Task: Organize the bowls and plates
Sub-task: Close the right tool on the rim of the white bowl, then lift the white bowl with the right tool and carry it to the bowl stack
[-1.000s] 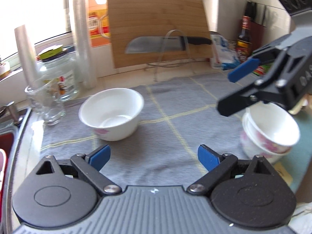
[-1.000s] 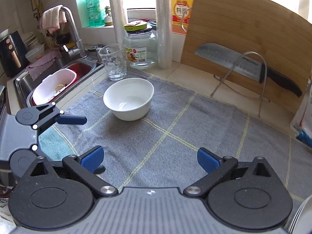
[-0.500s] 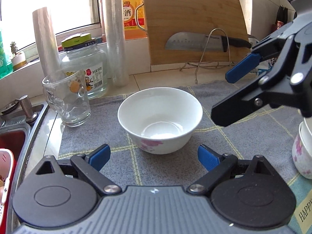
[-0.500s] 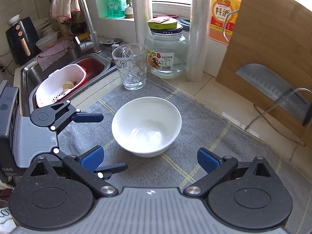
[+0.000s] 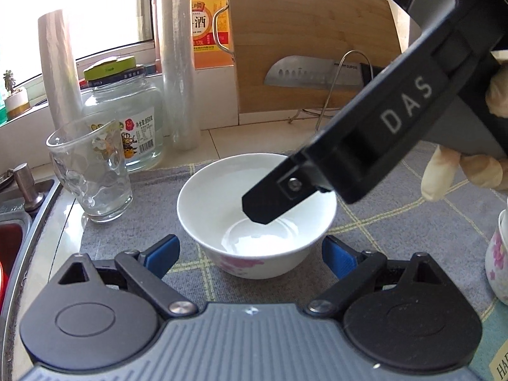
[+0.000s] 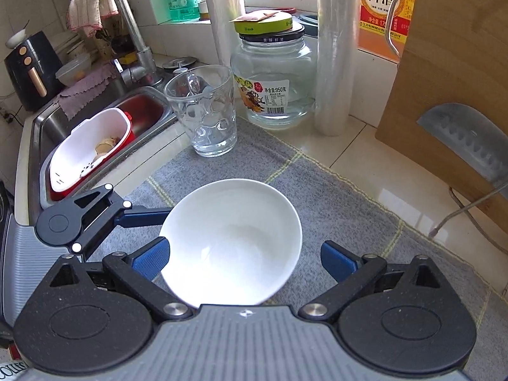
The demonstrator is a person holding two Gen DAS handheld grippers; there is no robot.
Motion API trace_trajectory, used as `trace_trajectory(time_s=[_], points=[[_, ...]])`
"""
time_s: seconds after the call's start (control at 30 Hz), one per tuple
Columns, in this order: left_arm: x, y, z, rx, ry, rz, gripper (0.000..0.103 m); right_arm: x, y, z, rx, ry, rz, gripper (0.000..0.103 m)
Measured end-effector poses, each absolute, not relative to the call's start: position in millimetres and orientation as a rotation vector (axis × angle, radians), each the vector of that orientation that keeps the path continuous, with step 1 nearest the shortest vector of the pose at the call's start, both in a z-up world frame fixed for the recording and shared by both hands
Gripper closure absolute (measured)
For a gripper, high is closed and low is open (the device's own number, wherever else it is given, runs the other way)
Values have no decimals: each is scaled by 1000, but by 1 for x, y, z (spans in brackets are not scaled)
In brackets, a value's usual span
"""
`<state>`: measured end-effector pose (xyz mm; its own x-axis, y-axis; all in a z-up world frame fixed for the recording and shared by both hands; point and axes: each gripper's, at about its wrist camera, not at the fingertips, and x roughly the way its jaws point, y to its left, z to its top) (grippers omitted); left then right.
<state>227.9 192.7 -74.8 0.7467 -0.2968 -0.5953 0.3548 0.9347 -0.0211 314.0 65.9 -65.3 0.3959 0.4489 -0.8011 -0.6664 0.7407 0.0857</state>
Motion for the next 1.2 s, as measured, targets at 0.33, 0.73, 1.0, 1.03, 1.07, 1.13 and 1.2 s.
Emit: trace_trajectory(time_s=[0.33,0.73,1.0,1.03,1.07,1.13,1.2], points=[[231,190,-74,76,621,-383,9,339,70,-78,-233,973,729,13],[235,191,-74,68,616,-380,9,343,69,-79,-191,987,775,24],[235,191,-74,75,629,-379,9,344,68,-78,-178,991,781,25],[235,191,-74,78,632,-379,9,344,68,-78,-176,992,780,25],[235,190,-73,82,634,-378,9,344,68,-78,-172,993,779,25],[234,189,-72,90,642,-379,9,343,67,-77,-165,996,779,25],[232,189,-70,95,647,-382,9,340,65,-75,-153,999,779,25]])
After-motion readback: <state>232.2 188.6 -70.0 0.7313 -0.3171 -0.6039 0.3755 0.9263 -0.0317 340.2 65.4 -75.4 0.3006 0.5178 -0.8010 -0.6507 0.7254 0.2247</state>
